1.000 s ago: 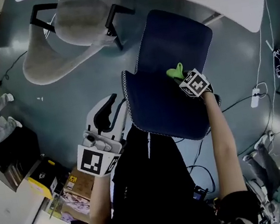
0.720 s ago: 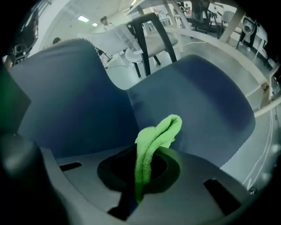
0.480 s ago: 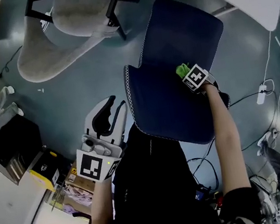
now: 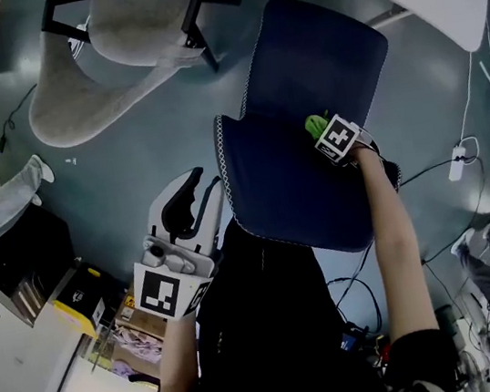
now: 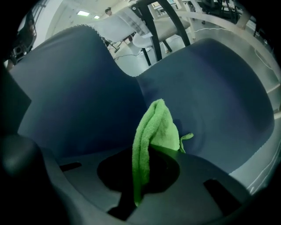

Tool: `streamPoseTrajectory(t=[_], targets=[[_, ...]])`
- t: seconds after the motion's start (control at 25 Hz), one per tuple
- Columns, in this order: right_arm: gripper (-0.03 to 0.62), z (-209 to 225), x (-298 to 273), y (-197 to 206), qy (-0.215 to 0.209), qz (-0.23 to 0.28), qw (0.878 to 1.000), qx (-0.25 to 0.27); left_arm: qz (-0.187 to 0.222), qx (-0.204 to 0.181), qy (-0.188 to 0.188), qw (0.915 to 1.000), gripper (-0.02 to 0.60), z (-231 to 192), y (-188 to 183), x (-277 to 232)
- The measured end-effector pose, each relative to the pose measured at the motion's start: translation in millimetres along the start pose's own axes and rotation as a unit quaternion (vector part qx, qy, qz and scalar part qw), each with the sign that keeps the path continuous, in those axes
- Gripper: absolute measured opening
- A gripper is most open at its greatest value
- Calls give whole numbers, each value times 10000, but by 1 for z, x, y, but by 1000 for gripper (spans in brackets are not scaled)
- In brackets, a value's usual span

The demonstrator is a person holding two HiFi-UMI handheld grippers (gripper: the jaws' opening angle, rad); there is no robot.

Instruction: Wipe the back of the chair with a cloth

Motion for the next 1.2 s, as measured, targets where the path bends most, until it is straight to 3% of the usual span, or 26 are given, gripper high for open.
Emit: streamPoseTrajectory(t=[0.28, 1.2], targets=[[18, -22, 12, -2, 23, 7, 9992, 403, -50, -51, 25, 10000, 97, 2, -2, 3], [18, -126, 73, -3, -294, 755, 9930, 865, 346, -92, 385, 9986, 97, 29, -41, 4]])
Point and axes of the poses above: the fingertips, and each gripper's own axes: x backward along the fingers, z to its right, y out of its underside, the point moved 4 cm from there along x, backward along the fingers, and after that the axes turned 13 degrees about -y, right-handed, at the moved point
